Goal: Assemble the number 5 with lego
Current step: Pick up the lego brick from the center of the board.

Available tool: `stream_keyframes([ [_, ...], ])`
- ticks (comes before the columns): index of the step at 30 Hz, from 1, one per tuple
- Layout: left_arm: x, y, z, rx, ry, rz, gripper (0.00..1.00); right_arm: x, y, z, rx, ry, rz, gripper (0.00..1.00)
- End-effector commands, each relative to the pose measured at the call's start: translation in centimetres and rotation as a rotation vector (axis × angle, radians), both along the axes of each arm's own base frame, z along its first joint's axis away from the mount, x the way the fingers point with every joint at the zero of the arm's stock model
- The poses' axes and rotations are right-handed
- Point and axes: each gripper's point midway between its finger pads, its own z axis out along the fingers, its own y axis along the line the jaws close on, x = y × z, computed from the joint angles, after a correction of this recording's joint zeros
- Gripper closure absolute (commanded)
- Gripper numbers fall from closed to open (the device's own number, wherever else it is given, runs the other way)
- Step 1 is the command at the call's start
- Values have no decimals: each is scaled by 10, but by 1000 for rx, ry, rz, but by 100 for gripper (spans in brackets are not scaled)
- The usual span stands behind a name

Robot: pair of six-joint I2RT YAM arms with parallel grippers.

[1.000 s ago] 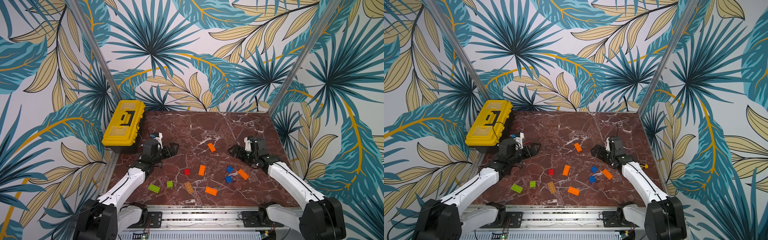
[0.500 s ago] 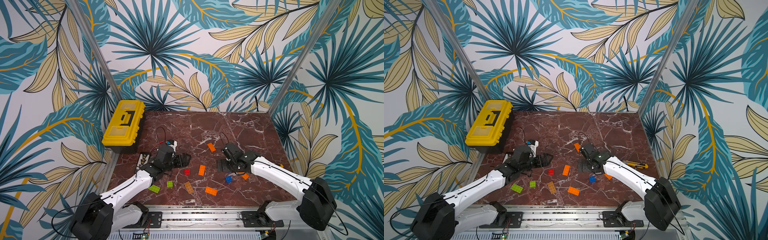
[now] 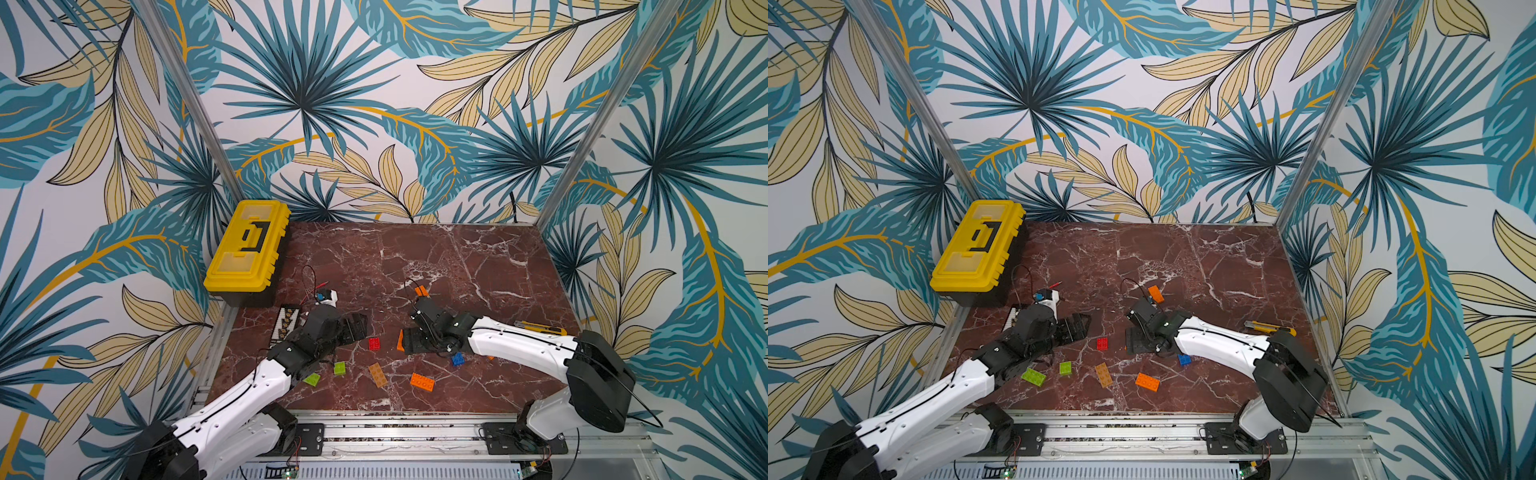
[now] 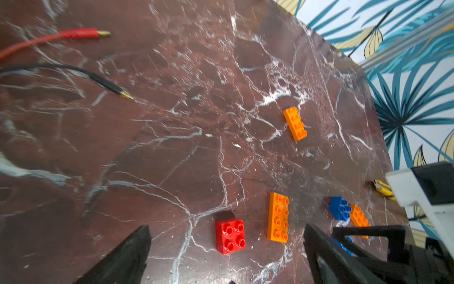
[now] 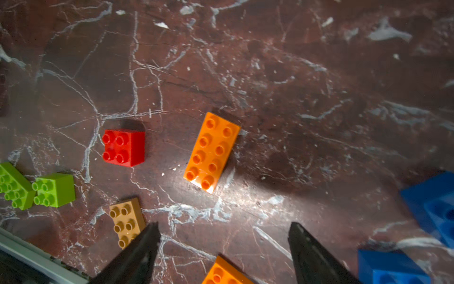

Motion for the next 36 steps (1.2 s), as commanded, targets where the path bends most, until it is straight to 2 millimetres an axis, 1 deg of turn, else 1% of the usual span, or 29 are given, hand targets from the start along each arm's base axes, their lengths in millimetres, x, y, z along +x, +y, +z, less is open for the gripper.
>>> stream_keyframes([
  [1,-9,30,-17,73,20,116,0,13,5,4,16,-44,-78,20],
  [8,-10,37,-11,69,-30,136,0,17,12,-10,-33,0,-95,19],
  [11,-9,36,-10,70,-35,133,0,19,17,-15,-33,17,-96,22],
  [13,-8,37,-10,76,-33,138,0,20,19,-20,-38,30,-100,22],
  [14,-7,37,-11,79,-33,140,0,21,20,-22,-48,36,-105,22],
  [15,-3,35,-6,64,-56,142,0,22,19,-24,-61,43,-113,22],
  [17,-2,35,-6,65,-59,143,0,23,18,-27,-88,50,-120,23],
  [23,2,34,-5,77,-62,145,0,27,21,-34,-110,52,-117,30],
  [26,3,34,-7,80,-61,148,0,29,22,-37,-134,58,-111,31],
  [32,3,34,-8,83,-62,149,0,31,17,-47,-192,63,-119,34],
  [36,3,35,-8,88,-61,153,0,30,19,-53,-203,82,-106,34],
])
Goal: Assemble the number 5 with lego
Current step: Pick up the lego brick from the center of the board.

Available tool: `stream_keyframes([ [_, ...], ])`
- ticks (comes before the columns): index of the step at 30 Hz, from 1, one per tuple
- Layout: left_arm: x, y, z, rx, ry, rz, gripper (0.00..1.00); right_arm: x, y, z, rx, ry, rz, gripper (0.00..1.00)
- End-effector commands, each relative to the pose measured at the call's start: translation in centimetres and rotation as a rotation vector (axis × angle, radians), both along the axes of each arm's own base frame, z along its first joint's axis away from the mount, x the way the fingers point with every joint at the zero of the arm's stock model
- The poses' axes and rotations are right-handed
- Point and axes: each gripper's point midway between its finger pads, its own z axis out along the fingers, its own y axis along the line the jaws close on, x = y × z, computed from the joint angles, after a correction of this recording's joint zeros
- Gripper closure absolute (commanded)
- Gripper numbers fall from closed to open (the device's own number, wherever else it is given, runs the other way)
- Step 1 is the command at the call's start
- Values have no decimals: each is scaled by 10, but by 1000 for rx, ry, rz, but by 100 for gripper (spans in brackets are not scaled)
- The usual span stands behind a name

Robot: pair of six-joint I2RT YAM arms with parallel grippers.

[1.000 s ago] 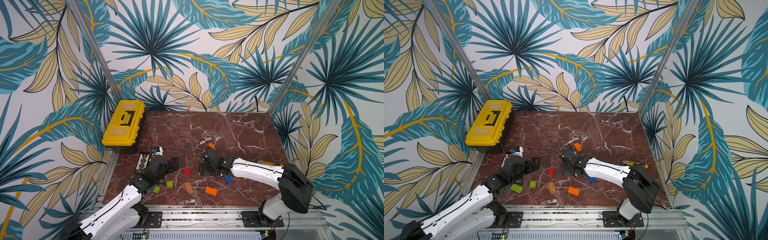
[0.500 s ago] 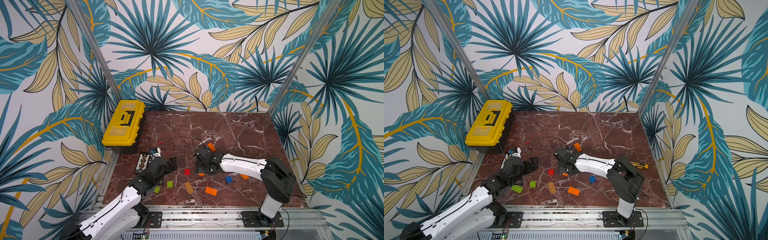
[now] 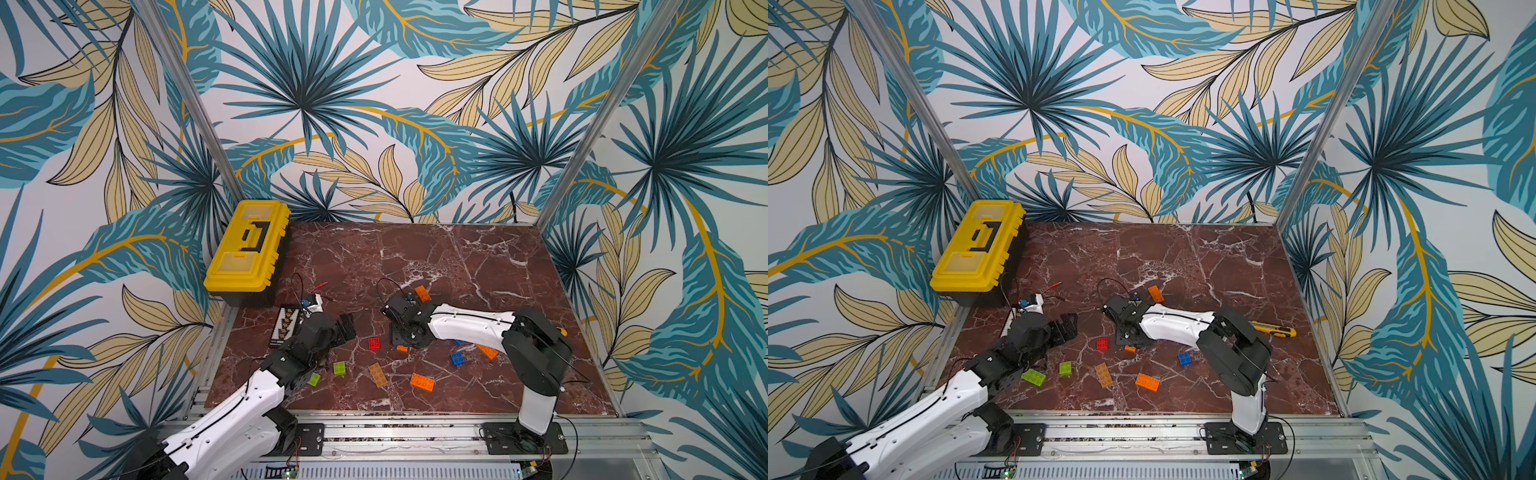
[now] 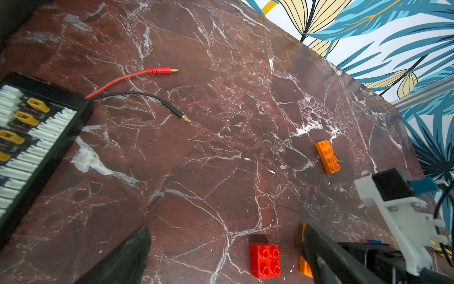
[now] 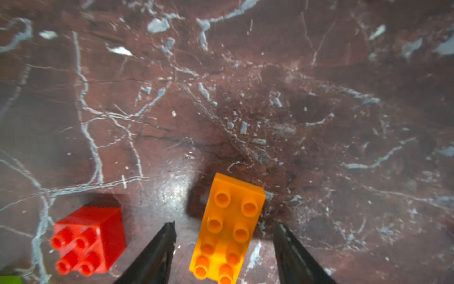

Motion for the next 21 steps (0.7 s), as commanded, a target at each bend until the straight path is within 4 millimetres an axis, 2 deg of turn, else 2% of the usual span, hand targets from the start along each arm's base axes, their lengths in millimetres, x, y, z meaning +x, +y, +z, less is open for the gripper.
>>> stream_keyframes([
  [1,0,4,-3,22,-7,11,0,-3,-5,-7,-51,22,9,35],
  [12,-1,6,-3,28,-3,18,0,-10,-12,-28,-122,76,34,41],
  [18,-1,8,-4,31,1,23,0,-18,-22,-33,-153,100,47,50],
  [21,-1,8,-4,31,0,25,0,-23,-25,-33,-153,106,58,62],
])
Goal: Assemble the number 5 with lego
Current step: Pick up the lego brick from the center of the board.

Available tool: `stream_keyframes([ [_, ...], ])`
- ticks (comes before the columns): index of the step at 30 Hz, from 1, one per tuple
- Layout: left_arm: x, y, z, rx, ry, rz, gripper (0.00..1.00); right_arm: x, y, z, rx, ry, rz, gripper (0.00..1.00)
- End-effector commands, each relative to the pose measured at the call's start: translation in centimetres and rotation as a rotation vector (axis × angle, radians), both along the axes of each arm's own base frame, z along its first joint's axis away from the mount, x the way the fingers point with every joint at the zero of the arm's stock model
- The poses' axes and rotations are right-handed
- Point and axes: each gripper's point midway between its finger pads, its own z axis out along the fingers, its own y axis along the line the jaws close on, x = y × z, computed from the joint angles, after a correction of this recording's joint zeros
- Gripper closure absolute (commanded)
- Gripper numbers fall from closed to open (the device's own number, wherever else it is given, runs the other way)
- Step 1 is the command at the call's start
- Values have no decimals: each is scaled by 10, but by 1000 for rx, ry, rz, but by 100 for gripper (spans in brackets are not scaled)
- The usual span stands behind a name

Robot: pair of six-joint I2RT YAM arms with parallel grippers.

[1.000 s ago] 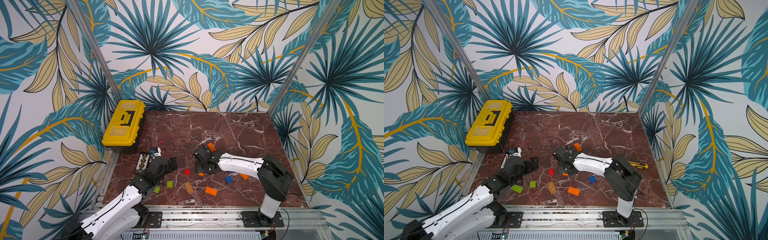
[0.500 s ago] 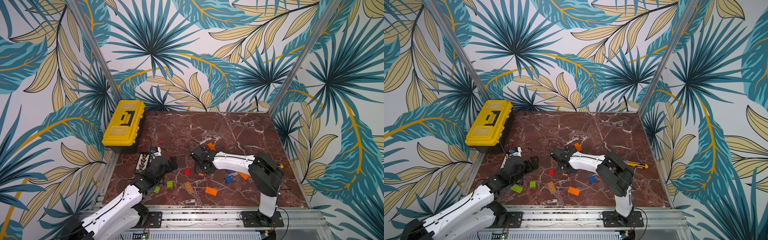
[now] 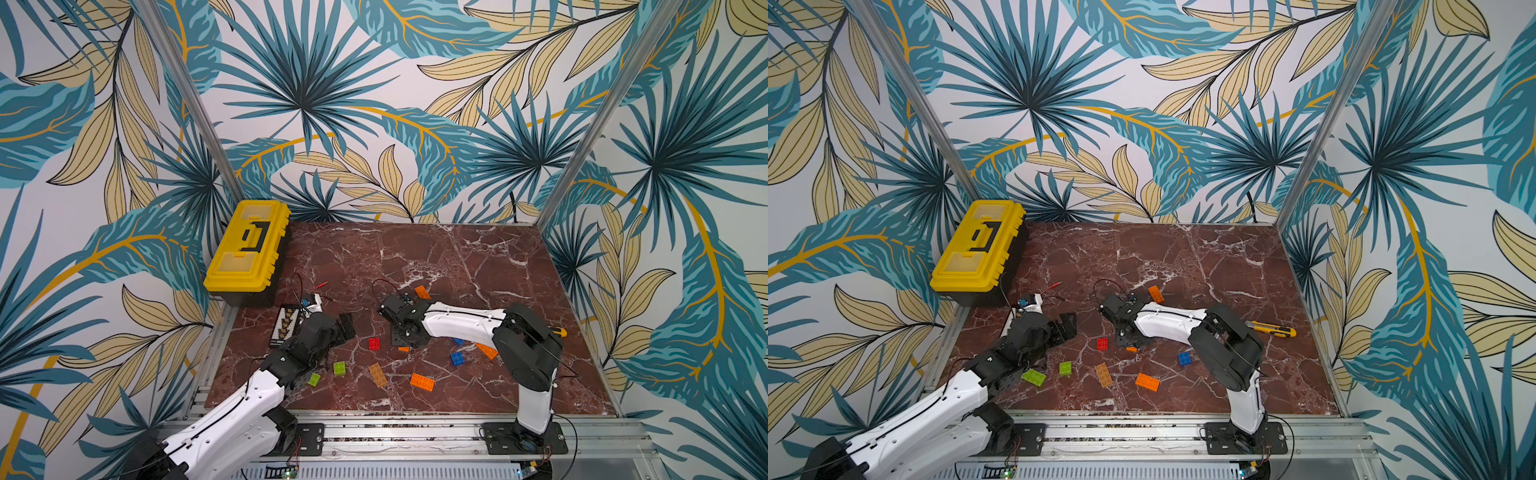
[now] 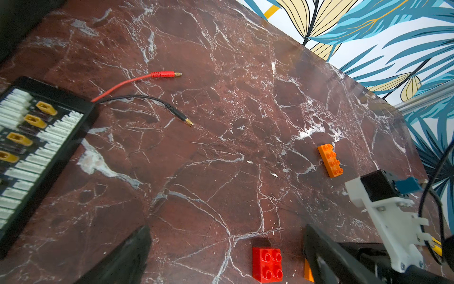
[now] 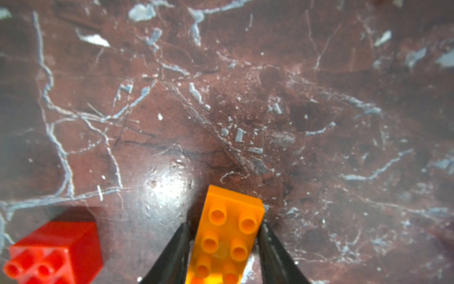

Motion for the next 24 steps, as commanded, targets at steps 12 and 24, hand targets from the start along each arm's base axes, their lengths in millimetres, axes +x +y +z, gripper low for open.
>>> stream_keyframes([
  [12,-1,5,-3,27,1,5,0,-14,-30,6,-107,32,391,74],
  [24,-3,8,-17,37,65,24,0,-19,-16,41,-171,-97,1200,65],
])
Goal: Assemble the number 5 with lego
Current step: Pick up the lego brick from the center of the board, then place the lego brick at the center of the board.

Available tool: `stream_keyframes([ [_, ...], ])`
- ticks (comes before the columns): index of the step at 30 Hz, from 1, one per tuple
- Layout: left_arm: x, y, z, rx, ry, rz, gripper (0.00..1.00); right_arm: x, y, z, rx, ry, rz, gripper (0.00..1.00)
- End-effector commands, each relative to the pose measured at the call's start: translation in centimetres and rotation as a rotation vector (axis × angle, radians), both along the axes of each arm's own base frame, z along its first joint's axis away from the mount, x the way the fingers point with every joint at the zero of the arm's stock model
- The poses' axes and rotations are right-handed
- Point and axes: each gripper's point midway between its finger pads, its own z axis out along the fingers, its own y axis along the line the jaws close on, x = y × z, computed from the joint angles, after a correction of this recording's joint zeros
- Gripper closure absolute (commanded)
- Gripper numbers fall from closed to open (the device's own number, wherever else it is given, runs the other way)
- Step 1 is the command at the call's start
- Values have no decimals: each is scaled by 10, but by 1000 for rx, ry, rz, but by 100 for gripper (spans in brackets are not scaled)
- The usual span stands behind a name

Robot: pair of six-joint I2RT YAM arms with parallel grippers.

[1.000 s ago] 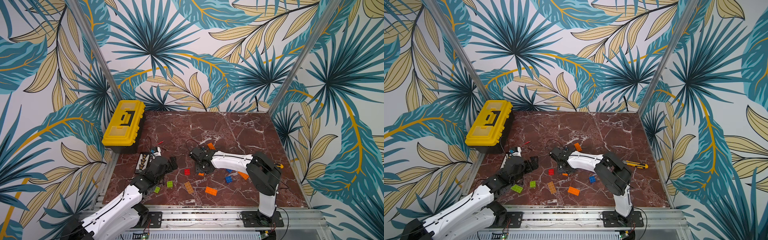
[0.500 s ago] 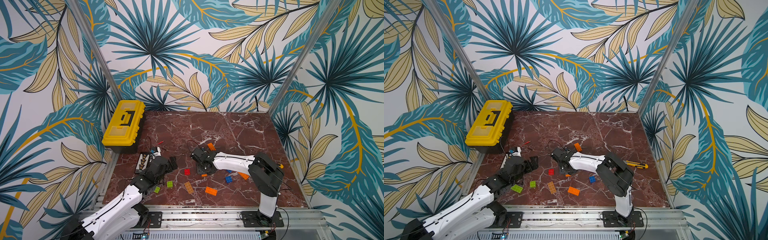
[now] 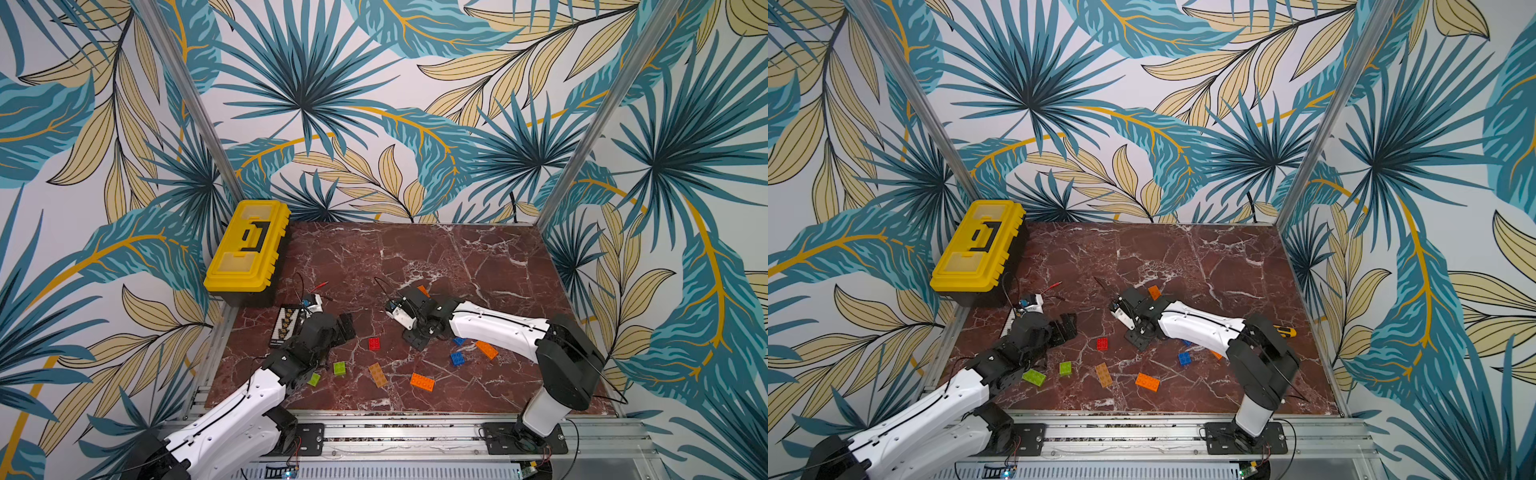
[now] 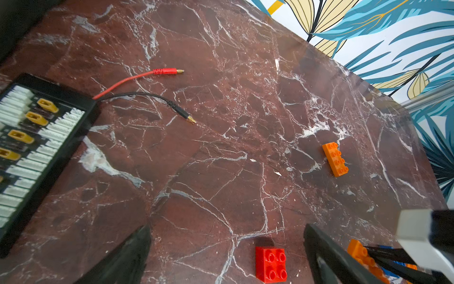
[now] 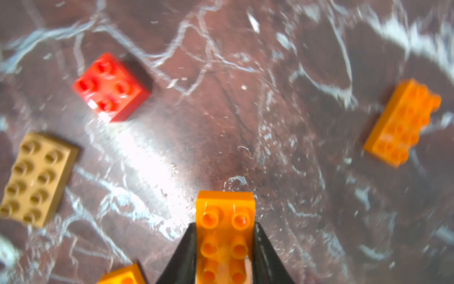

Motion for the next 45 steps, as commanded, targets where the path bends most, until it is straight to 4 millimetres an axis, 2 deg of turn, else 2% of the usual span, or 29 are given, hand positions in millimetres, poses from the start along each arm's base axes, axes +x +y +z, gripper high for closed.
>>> stream_keyframes([
  [1,-3,6,-9,16,37,17,0,-12,1,-9,-53,31,277,64],
  [7,-5,11,-16,15,67,25,0,-4,0,-21,-60,96,356,62],
  [15,-5,12,-18,6,76,16,0,3,5,-35,-63,111,479,64],
  [22,-1,9,-15,-10,54,12,0,1,12,-44,-65,150,557,65],
  [26,-1,9,-14,-10,53,7,0,1,9,-52,-92,173,560,65],
  [27,-2,9,-13,-11,53,7,0,3,8,-52,-100,163,558,60],
  [28,-2,8,-13,-12,51,2,0,6,8,-50,-103,143,545,50],
  [29,-2,7,-13,-12,51,-5,0,11,10,-44,-95,110,527,43],
  [32,0,3,-11,-22,39,-28,0,19,12,-25,-65,27,506,28],
  [33,0,0,-10,-29,34,-37,0,22,13,-17,-53,-2,484,27],
  [35,2,-6,-6,-44,25,-66,0,26,14,2,-14,-43,415,26],
  [37,3,-14,-1,-64,17,-102,0,35,14,28,70,-113,261,26],
  [39,4,-24,5,-95,8,-149,0,50,6,62,221,-194,-27,27],
  [41,3,-39,10,-150,6,-207,0,55,-12,81,379,-196,-317,27],
  [43,4,-55,13,-202,5,-267,0,52,-43,82,509,-123,-652,27],
  [45,3,-76,14,-243,26,-344,0,29,-70,59,547,20,-855,29],
])
